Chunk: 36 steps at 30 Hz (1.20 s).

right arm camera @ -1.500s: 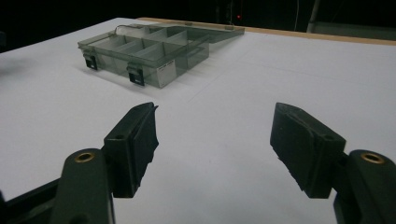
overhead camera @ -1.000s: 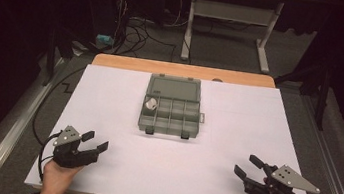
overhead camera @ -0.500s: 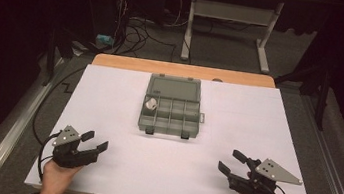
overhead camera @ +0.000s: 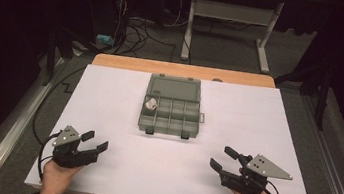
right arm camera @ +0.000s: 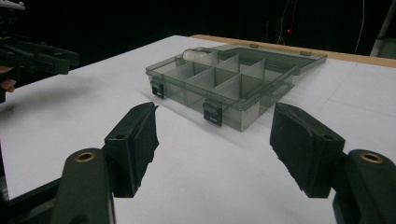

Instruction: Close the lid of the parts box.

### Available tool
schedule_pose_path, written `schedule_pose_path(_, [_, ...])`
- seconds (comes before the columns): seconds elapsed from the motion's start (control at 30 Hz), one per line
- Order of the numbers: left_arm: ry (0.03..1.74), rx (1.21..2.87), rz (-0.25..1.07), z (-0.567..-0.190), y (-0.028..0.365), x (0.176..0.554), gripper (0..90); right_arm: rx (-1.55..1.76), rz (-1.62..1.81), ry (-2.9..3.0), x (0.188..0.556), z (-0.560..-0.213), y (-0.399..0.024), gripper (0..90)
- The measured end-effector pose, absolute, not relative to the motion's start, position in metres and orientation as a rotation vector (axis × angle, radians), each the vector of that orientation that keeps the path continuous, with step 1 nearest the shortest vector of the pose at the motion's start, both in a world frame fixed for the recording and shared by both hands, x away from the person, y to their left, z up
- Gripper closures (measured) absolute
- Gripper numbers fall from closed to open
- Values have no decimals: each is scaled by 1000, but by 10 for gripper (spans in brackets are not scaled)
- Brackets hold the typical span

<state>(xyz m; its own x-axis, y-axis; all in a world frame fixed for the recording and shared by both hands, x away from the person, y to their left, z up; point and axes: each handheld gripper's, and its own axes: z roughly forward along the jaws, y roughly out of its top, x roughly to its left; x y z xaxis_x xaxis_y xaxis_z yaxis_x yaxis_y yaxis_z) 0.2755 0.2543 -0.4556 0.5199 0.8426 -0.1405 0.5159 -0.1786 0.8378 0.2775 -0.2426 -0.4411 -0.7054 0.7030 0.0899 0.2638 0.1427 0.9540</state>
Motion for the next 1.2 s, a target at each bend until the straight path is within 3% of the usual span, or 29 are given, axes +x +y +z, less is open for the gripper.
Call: schedule_pose_path(1.2, [1117,1845,438,-456,254,276,330,874,1572,2123,302,-443,-202,313])
